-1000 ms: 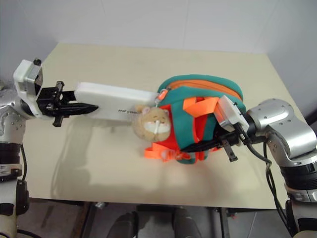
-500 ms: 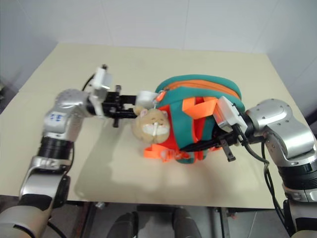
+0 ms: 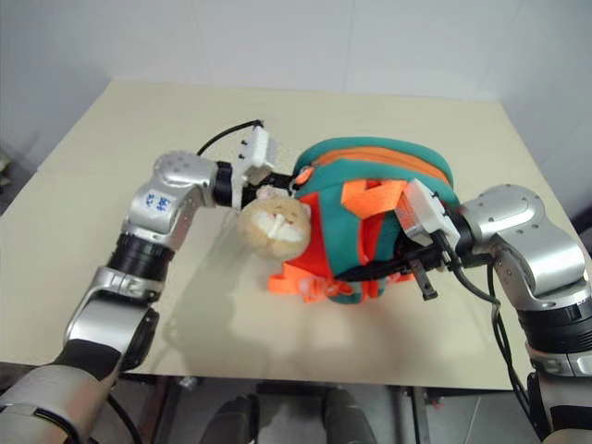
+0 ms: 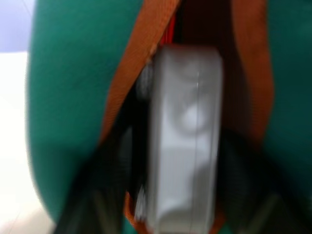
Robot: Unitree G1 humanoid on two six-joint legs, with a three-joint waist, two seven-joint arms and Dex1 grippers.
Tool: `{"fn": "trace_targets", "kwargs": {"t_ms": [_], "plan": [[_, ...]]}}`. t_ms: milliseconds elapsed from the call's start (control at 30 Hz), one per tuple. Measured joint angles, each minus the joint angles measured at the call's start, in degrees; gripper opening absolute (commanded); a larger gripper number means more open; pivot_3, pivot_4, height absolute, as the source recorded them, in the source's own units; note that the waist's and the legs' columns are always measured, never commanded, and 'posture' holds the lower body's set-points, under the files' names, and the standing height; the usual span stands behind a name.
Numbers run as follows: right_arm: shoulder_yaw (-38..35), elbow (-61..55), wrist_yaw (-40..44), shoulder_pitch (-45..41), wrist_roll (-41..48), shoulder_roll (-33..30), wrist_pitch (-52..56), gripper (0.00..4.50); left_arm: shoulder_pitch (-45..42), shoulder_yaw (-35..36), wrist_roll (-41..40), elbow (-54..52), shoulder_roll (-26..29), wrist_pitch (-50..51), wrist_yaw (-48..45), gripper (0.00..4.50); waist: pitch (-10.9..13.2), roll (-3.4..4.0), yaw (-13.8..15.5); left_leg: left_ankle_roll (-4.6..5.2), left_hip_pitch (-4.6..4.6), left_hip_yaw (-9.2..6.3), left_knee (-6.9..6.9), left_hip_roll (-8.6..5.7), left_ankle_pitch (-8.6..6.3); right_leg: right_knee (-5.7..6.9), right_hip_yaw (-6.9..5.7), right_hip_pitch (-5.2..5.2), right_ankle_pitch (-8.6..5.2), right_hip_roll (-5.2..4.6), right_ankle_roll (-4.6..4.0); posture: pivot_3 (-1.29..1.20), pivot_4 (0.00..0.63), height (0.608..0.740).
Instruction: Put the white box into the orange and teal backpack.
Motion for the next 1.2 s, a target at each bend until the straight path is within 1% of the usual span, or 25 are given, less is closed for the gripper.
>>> {"fn": "trace_targets", "kwargs": {"t_ms": [100,133,267,400,600,800,867,967,1100,1200], "plan": [[0.0,0.0,-0.3,0.0,-0.3,0.1,0.0,0.03,0.1,0.9,-0.9,-1.6,0.4,1.7,0.1,4.41,0.0,0.03,0.0,0.00,0.00,0.00,-0.02,0.00,0.00,0.01,0.00,-0.03,0.00,0.00,0.00,0.00,0.150,0.740],[0.0,0.0,-0.4,0.0,-0.3,0.1,0.0,0.03,0.2,1.4,-1.5,-2.6,1.1,2.4,-0.2,4.49,0.0,0.06,-0.1,0.00,0.00,0.00,-0.02,0.00,0.00,0.01,0.00,-0.03,0.00,0.00,0.00,0.00,0.150,0.740],[0.0,-0.1,-0.6,0.0,-0.5,0.3,0.0,0.03,1.0,3.6,-4.6,-9.2,6.4,7.6,-1.8,4.50,0.1,0.19,-0.2,0.00,-0.01,0.01,-0.08,0.01,0.00,0.01,0.01,-0.05,-0.01,0.00,0.00,0.00,0.150,0.740],[0.0,0.0,-0.8,0.0,-0.9,0.5,-0.1,0.03,4.0,8.3,-10.0,-17.4,12.5,13.0,-3.4,4.50,0.1,0.23,-0.1,0.00,0.00,-0.01,-0.05,0.03,0.00,0.01,-0.01,-0.03,-0.02,0.00,-0.01,0.00,0.150,0.740],[0.0,0.2,-1.0,0.0,-1.6,0.9,-0.2,0.03,10.8,13.6,-14.2,-24.0,17.4,18.0,-1.0,4.50,0.1,0.23,-0.1,0.01,0.04,-0.01,0.04,0.03,0.01,0.08,0.00,0.01,-0.01,-0.01,0.00,0.00,0.150,0.740],[0.0,0.7,-1.0,0.2,-1.9,1.5,-0.3,0.03,17.6,21.4,-21.5,-35.4,19.7,26.6,6.9,4.50,0.1,0.23,-0.3,0.01,0.07,-0.01,-0.03,0.03,0.01,0.07,0.01,0.01,-0.02,-0.01,0.00,0.00,0.150,0.740],[0.0,0.8,-1.0,0.2,-1.9,1.5,-0.3,0.03,19.9,23.3,-23.7,-38.6,18.8,28.9,11.1,4.50,0.1,0.23,-0.2,0.01,0.07,-0.02,0.01,0.03,0.01,0.08,0.00,0.02,-0.02,-0.01,0.00,0.00,0.150,0.740],[0.0,0.8,-1.1,0.2,-1.9,2.0,-0.3,0.03,20.4,25.7,-28.9,-43.4,16.8,33.2,17.4,4.50,0.2,0.22,-0.1,0.01,0.08,-0.02,0.10,0.02,0.01,0.07,0.01,0.10,0.01,-0.01,0.04,0.00,0.150,0.740],[0.0,1.2,-1.0,0.2,-2.3,2.5,-0.4,0.03,22.0,25.9,-34.6,-49.0,16.3,37.1,22.4,4.50,0.2,0.23,-0.1,0.01,0.14,-0.02,0.08,0.02,0.01,0.07,0.03,0.14,0.01,-0.02,0.04,0.00,0.150,0.740],[0.0,1.6,-1.0,0.1,-2.6,3.0,-0.5,0.03,22.5,25.5,-37.8,-51.3,15.6,39.5,26.3,4.50,0.1,0.23,-0.3,0.01,0.16,-0.01,0.07,0.02,0.01,0.08,0.05,0.13,0.01,-0.01,0.04,0.00,0.150,0.740]]}}
